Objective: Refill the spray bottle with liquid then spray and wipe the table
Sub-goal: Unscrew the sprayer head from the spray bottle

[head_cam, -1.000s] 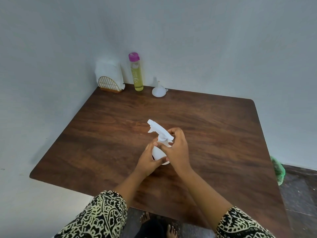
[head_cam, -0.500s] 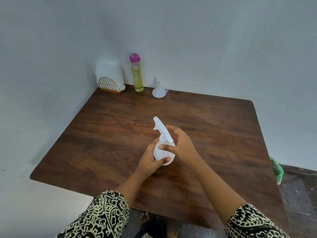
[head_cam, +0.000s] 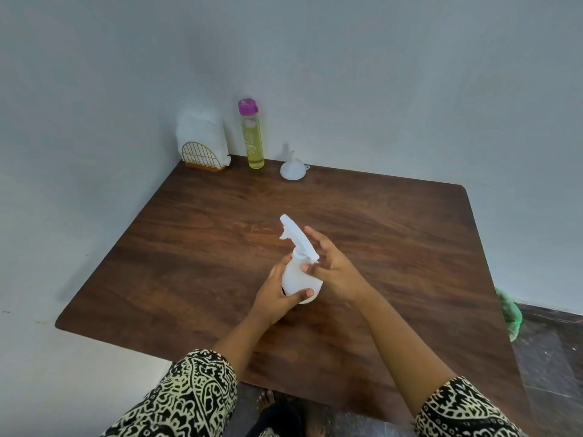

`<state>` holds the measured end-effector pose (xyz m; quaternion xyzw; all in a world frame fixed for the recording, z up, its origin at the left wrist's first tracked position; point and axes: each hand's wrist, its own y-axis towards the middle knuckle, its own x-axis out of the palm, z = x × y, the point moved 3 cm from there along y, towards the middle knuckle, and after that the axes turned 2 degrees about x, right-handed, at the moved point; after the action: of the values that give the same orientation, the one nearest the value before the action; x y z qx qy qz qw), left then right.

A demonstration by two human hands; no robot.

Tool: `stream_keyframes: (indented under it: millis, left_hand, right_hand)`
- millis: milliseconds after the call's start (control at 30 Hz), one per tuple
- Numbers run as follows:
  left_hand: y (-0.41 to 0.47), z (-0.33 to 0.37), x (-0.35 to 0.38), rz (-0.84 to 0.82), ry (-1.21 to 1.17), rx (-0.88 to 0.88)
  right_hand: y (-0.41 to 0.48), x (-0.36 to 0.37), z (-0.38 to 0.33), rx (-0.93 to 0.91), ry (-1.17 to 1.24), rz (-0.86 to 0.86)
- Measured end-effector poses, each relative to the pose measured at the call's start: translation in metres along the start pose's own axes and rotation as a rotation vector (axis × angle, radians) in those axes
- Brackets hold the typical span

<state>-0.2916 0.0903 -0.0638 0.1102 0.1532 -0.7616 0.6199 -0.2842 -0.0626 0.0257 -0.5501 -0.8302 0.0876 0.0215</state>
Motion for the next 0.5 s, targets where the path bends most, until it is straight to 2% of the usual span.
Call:
stream_keyframes:
  millis: [67, 167, 233, 400, 500]
  left_hand:
    - [-0.001, 0.002, 0.0, 0.0, 0.007, 0.013]
    - [0.0, 0.002, 0.0, -0.001, 0.02, 0.015]
    - [0.0, 0.001, 0.0, 0.0, 0.02, 0.023]
    - [0.0, 0.002, 0.0, -0.001, 0.02, 0.024]
    - [0.001, 0.0, 0.0, -0.001, 0.007, 0.003]
  right_hand:
    - [0.0, 0.002, -0.001, 0.01, -0.043, 0.035]
    - [0.002, 0.008, -0.007, -0.055, -0.196, 0.33]
    - [0.004, 0.013, -0.011, -0.086, -0.233, 0.426]
    - [0.009, 0.014, -0.013, -0.109, -0.285, 0.432]
    - [0.01, 0.008, -0.007, -0.074, -0.293, 0.333]
